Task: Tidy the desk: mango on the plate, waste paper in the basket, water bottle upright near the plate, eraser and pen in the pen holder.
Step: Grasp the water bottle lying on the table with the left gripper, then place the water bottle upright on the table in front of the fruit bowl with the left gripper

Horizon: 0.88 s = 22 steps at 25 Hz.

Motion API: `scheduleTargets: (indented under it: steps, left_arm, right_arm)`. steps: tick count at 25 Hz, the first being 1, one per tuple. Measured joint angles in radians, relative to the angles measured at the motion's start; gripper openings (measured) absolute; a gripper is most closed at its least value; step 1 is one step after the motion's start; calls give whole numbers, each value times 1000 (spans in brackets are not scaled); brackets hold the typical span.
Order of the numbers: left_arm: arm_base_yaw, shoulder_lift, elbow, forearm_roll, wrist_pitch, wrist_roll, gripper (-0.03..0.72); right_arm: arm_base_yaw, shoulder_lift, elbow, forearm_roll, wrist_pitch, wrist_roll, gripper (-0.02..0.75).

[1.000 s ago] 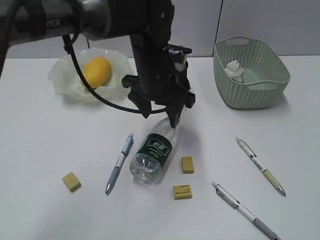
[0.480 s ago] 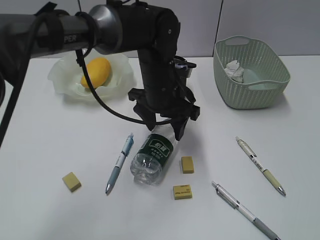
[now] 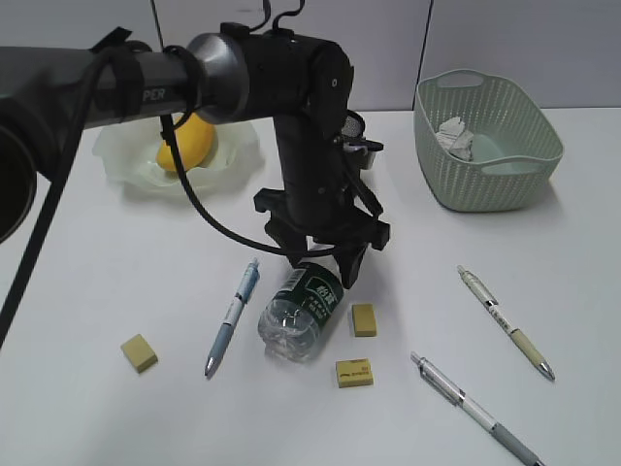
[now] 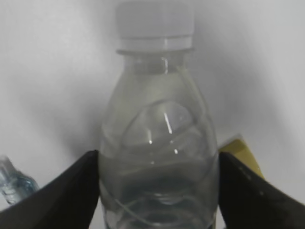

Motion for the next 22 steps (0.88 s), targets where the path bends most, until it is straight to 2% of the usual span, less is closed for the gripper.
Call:
scheduleTargets:
  steps: [5, 15, 22]
  left_arm:
    - [0, 2, 0, -1, 0, 8, 449]
    - [0, -10, 0, 23, 1, 8, 449]
    - [0, -99, 3, 32, 2, -4, 449]
  right_arm:
    - [0, 0, 0, 0, 0, 0, 386]
    - [0, 0, 0, 0, 0, 0, 386]
    - [0, 0, 0, 0, 0, 0, 386]
